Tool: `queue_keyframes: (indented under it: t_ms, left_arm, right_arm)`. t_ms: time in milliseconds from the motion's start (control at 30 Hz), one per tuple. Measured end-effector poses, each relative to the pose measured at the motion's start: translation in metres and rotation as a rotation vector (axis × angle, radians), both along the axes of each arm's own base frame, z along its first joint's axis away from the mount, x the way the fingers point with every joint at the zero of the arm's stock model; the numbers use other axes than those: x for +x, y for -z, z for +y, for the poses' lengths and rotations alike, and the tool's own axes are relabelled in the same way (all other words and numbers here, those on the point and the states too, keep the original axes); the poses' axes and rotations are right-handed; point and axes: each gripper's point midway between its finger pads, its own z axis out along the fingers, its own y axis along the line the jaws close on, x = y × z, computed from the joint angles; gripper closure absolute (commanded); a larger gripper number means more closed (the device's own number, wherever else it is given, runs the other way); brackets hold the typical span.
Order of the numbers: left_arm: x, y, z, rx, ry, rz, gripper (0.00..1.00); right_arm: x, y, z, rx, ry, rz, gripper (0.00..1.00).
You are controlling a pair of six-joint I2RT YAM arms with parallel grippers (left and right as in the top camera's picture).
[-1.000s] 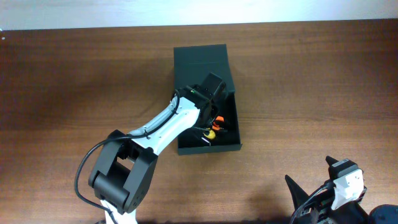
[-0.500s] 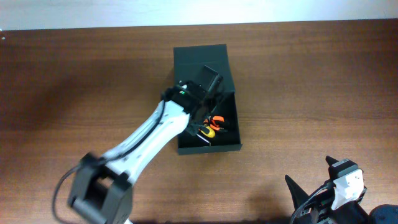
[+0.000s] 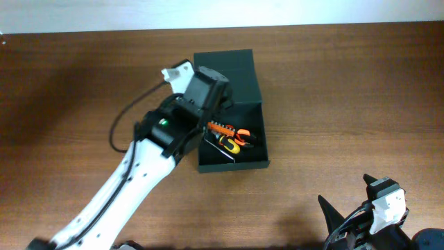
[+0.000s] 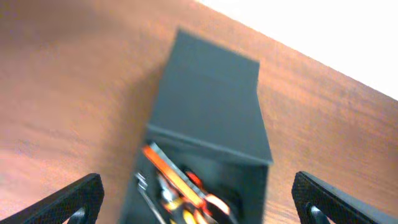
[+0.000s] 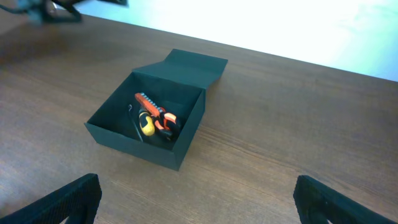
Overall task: Pack container
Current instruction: 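Raise both grippers to either side of the box lid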
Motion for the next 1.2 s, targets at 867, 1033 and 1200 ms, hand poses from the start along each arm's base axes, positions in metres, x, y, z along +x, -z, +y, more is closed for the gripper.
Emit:
queue_keyframes:
  t_ms: [867,1033,1200]
  left_arm:
    - [-0.037,-0.048,0.044,0.254,0.124,-0.086,0.01]
    - [-0.037,-0.048,0.044,0.254,0.124,-0.086,0.01]
    - [-0.037,-0.048,0.044,0.254,0.124,-0.086,0.01]
  right_arm:
    - [0.000,0.000,0.000,0.000,0.000,0.000,0.01]
    - [0.000,0.000,0.000,0.000,0.000,0.000,0.01]
    - [0.000,0.001,0.000,0.000,0.000,0.003,0.01]
